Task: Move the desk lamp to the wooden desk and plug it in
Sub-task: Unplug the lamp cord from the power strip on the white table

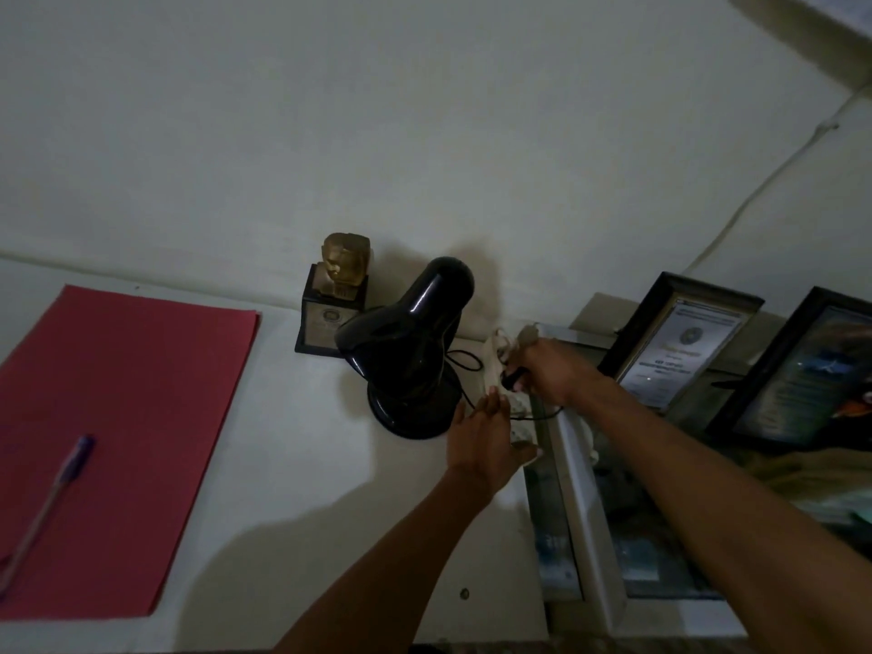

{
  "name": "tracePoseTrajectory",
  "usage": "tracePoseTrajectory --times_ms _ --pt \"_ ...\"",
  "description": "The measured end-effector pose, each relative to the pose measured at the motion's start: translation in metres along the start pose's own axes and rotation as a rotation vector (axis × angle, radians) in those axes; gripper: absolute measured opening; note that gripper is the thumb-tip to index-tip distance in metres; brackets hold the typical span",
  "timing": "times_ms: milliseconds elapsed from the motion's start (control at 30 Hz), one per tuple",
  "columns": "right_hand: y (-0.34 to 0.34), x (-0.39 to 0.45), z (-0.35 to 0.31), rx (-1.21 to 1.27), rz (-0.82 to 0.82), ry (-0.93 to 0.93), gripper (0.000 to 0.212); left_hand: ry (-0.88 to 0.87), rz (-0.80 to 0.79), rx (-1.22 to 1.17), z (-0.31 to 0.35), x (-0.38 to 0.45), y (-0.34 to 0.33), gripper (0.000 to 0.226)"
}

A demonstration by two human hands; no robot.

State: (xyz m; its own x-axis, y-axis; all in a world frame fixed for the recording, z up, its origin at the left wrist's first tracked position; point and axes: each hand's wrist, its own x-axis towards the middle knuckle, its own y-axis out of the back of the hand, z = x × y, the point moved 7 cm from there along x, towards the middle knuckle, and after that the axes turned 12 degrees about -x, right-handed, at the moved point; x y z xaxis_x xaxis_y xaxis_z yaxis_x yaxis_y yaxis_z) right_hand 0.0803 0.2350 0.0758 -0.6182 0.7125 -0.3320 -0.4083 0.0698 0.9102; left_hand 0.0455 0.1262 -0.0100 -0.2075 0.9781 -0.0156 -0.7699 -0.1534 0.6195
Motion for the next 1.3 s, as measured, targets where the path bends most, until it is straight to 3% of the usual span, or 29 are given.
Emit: tracePoseTrajectory --times_ms 367,567,667,733,833,933,1000,1100,1200,1300 --pt "0.005 -0.002 -0.001 0.028 -0.017 0.037 0.028 0.003 -0.022 0.013 0.003 0.001 0.004 0.096" --pt "0.037 -0.007 0.01 0.026 0.103 0.135 0.017 0.014 -0.102 0.036 0.001 0.004 0.003 0.101" --pt "0.036 -0.014 0.005 0.024 0.077 0.067 0.018 -0.029 -0.064 0.005 0.008 0.0 0.012 0.091" --pt "0.033 -0.023 0.003 0.076 0.078 0.031 0.02 -0.073 0.003 -0.153 0.007 -0.012 0.023 0.074" --pt "0.036 -0.047 0.007 0.34 0.209 -0.048 0.011 -0.12 0.14 -0.343 -0.002 -0.037 0.045 0.052" --pt "0.036 -0.08 0.006 0.66 0.398 -0.166 0.028 -0.072 0.108 -0.492 -0.006 -0.053 0.059 0.03" --pt "0.028 -0.095 0.005 0.94 0.488 -0.235 0.029 -0.026 0.057 -0.505 -0.009 -0.065 0.061 0.028" --pt "0.004 -0.107 -0.008 1.481 0.485 -0.359 0.019 0.041 0.156 -0.542 -0.016 -0.081 0.079 0.032" --pt "-0.017 -0.117 -0.045 1.621 0.453 -0.375 0.025 0.133 0.097 -0.758 -0.005 -0.089 0.092 0.03" --pt "-0.028 -0.137 -0.079 1.52 0.53 -0.396 0.03 0.205 0.057 -0.977 0.011 -0.098 0.092 0.025"
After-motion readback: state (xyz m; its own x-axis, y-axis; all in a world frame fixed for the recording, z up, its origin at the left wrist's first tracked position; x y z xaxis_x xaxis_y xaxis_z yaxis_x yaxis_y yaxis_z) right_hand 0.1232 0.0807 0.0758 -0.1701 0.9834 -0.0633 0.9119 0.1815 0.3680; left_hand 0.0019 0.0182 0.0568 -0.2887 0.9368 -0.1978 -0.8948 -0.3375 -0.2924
